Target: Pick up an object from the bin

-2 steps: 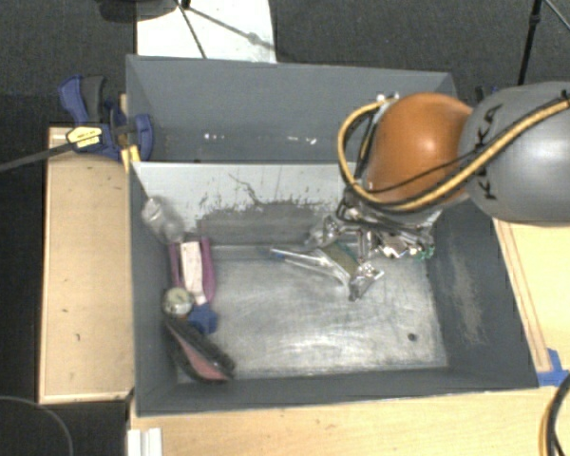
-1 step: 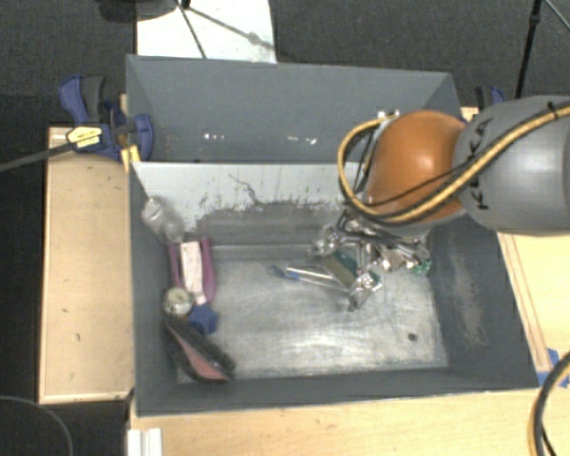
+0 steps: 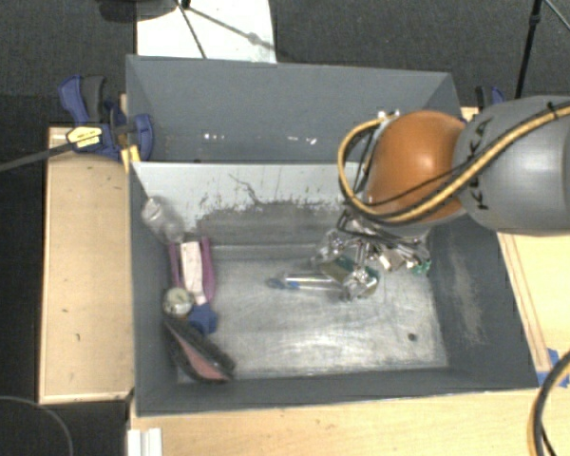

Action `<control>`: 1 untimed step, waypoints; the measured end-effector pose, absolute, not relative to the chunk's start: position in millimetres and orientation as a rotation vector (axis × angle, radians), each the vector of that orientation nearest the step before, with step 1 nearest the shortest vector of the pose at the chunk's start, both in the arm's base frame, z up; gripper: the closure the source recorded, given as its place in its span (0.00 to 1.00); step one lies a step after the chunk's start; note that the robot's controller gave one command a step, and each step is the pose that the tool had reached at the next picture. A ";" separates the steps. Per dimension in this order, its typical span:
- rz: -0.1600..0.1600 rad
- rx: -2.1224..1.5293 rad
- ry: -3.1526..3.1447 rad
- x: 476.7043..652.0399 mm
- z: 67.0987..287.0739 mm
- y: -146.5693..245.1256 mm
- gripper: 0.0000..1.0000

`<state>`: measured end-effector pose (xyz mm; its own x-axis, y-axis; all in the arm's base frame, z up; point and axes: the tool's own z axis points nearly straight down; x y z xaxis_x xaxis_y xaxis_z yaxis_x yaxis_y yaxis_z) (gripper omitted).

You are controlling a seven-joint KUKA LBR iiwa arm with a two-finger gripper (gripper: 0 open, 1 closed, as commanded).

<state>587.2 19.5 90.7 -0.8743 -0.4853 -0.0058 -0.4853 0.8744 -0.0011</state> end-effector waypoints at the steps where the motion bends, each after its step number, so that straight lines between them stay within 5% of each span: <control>1: -0.006 -1.015 2.964 571.9 201.0 -13.4 1.00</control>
Offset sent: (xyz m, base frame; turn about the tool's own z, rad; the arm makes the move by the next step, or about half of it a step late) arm -0.0173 -0.0316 0.1061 -0.1562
